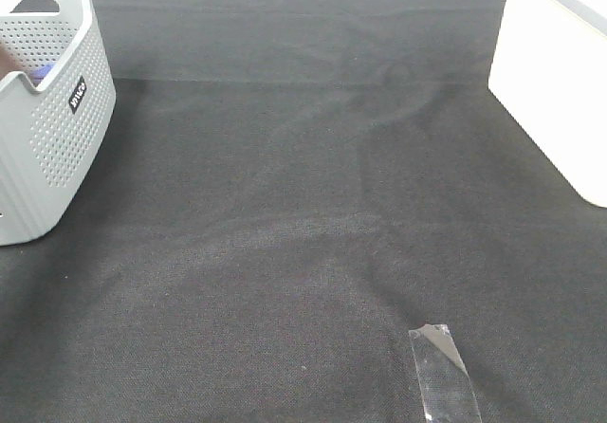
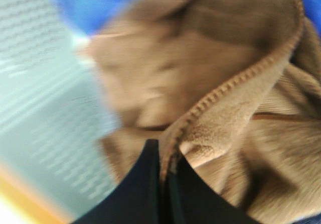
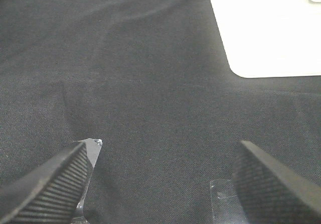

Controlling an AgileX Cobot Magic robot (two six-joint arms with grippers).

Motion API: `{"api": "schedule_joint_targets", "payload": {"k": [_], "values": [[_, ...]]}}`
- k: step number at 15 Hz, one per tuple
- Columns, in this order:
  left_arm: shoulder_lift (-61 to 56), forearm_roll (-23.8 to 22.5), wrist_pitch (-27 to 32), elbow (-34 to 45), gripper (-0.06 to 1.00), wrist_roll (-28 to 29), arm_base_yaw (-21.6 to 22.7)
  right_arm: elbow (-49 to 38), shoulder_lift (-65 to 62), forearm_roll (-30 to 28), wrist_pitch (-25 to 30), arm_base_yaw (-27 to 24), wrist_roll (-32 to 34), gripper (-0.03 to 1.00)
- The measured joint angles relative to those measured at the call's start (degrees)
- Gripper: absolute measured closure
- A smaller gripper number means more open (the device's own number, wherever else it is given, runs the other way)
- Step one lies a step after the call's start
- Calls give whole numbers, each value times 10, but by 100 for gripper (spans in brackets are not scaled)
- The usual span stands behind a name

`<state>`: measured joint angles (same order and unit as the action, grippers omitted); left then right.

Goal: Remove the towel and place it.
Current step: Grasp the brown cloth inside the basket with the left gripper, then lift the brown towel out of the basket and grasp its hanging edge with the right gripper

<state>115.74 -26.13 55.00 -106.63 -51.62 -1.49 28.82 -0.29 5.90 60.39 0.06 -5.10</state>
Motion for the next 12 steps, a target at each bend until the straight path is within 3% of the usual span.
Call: {"api": "schedule_joint_targets", "payload": {"k": [3, 5, 8, 12], "values": [[-53, 6, -2, -42, 94, 142, -1, 0, 0, 0, 0, 0, 0, 20], [-87, 9, -8, -49, 94, 199, -1, 0, 0, 0, 0, 0, 0, 20], [-143, 14, -19, -49, 94, 212, -24, 0, 0, 0, 0, 0, 0, 20], [-221, 14, -91, -50, 94, 198, -148, 0, 0, 0, 0, 0, 0, 20]]}}
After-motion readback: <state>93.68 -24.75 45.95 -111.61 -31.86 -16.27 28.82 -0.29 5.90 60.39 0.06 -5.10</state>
